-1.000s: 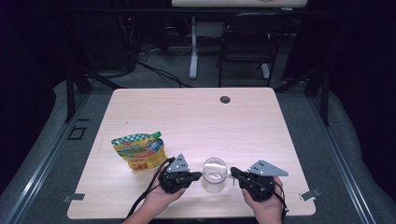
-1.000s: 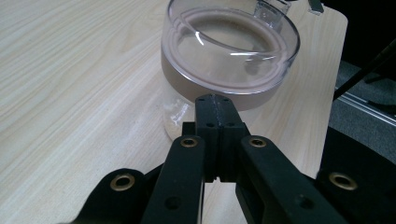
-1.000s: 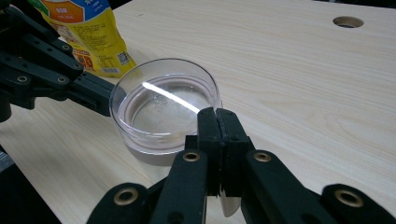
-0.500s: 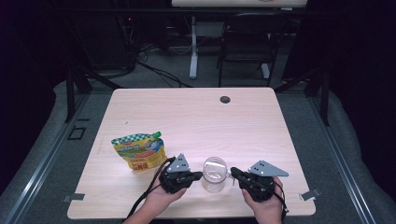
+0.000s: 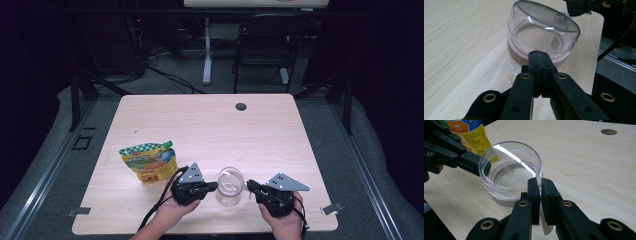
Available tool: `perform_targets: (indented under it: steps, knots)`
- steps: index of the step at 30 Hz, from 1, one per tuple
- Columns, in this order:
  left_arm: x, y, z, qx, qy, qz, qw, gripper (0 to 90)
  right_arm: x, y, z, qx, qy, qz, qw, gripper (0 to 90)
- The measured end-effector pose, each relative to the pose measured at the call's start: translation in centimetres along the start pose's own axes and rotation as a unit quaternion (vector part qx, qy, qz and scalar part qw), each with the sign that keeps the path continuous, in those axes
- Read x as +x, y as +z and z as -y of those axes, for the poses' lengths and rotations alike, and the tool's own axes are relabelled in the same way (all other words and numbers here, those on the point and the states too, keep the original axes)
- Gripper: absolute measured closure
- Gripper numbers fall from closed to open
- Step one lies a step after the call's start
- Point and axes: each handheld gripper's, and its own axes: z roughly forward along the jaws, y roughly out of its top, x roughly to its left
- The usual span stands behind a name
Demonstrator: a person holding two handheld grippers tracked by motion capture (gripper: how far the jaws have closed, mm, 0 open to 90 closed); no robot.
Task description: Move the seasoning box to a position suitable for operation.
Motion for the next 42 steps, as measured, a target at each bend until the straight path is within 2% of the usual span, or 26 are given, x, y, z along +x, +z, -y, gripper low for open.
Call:
perform_targets:
  steps: [9,30,38,42]
  knots:
    - [0.0,0.0,-0.4,-0.007,0.002,0.001,1.0000,90.0,-0.3,0.0,0.2,-0.003,0.011,-0.006,0.9999,86.0]
    - [0.2,0.2,-0.2,-0.004,0.000,-0.001,1.0000,90.0,-0.4,0.2,0.5,0.006,0.022,-0.001,0.9997,87.4]
    - [0.1,0.2,-0.2,-0.003,0.001,-0.002,1.0000,90.0,-0.6,0.2,0.8,-0.003,0.048,-0.006,0.9988,86.9]
    - [0.2,0.2,-0.2,-0.004,0.001,-0.001,1.0000,90.0,-0.9,0.3,1.2,-0.014,0.073,-0.013,0.9972,86.4]
